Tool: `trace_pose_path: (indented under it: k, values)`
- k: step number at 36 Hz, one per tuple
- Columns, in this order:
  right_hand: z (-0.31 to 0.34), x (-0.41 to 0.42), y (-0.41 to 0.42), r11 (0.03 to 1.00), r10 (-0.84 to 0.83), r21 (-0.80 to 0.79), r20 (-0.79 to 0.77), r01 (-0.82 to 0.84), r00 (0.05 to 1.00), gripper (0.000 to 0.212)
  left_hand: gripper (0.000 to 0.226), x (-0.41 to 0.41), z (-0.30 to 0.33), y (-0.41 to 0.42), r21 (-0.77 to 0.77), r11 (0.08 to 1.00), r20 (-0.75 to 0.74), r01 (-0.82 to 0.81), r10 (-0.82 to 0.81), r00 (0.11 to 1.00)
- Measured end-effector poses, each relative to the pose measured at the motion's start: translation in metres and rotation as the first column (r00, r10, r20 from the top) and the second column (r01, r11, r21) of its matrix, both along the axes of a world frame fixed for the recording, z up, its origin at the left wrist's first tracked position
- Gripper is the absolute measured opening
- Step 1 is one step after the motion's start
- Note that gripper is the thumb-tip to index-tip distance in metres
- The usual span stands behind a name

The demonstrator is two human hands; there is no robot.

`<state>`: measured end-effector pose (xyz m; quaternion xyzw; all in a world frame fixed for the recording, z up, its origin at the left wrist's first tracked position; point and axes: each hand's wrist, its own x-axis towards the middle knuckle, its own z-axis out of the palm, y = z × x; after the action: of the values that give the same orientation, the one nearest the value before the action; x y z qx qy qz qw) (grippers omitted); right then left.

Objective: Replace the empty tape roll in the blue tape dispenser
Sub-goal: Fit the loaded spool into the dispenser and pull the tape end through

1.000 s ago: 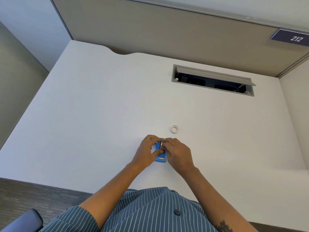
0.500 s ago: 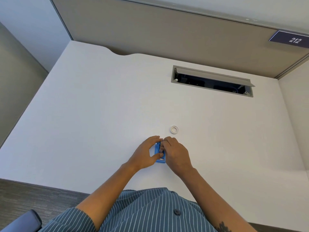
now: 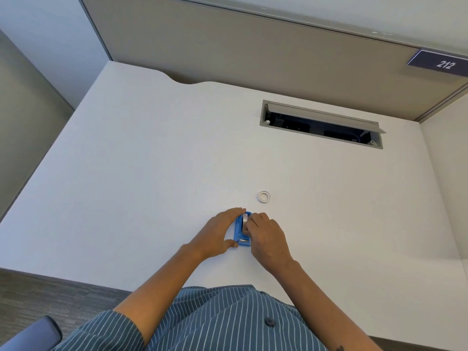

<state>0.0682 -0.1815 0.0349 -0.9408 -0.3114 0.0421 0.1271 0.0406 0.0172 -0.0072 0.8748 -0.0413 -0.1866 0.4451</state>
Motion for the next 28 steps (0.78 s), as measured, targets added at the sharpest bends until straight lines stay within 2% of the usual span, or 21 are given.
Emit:
trace_pose_path:
  k: [6, 17, 28]
  values:
    - [0.001, -0.005, 0.000, 0.998, -0.043, -0.038, -0.035, 0.041, 0.998, 0.022, 0.097, 0.000, -0.002, -0.001, 0.012, 1.000, 0.005, -0.001, 0.001, 1.000]
    - [-0.002, -0.017, -0.004, 0.997, -0.071, 0.020, 0.003, 0.071, 0.997, 0.030, 0.094, -0.002, -0.002, -0.002, 0.079, 0.997, 0.076, -0.001, -0.005, 0.997]
    - [-0.004, -0.034, -0.009, 0.991, -0.088, 0.108, 0.039, 0.083, 0.995, 0.021, 0.093, -0.003, 0.001, -0.004, 0.116, 0.993, 0.086, -0.003, -0.007, 0.996]
